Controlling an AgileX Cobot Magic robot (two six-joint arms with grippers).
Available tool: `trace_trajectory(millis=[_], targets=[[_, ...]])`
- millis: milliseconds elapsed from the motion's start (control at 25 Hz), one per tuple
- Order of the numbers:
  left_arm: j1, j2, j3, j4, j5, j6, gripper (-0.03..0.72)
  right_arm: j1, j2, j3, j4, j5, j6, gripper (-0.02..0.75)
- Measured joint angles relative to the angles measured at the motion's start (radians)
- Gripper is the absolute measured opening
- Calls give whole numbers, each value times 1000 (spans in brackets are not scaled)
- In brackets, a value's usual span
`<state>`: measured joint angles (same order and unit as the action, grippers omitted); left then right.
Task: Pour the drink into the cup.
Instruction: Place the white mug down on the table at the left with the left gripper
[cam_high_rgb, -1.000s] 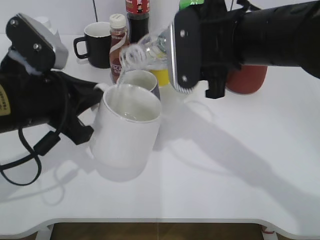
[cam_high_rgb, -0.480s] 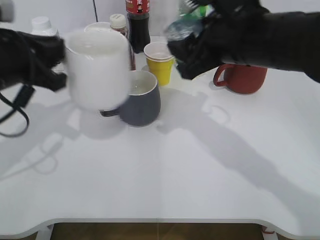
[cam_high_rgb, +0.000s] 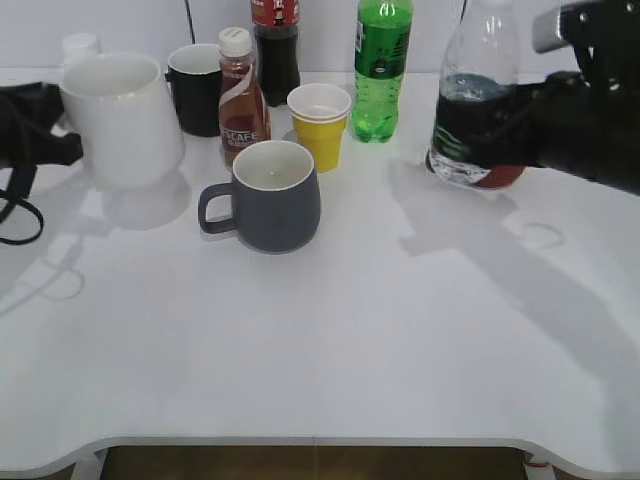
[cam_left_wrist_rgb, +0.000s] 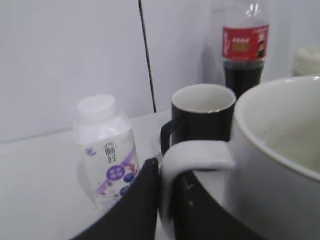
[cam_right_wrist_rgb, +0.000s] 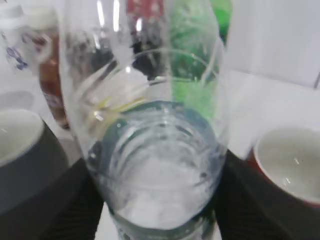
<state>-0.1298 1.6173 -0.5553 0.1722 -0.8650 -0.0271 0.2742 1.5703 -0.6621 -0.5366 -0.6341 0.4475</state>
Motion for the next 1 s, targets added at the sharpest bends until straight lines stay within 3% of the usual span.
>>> trace_trajectory(millis=[520, 1000], targets=[[1, 266, -1, 0, -204, 43, 43, -7, 169, 6, -17, -122, -71, 449], [1, 284, -1, -4, -213, 45, 50, -7, 261, 6, -21, -196, -96, 449]])
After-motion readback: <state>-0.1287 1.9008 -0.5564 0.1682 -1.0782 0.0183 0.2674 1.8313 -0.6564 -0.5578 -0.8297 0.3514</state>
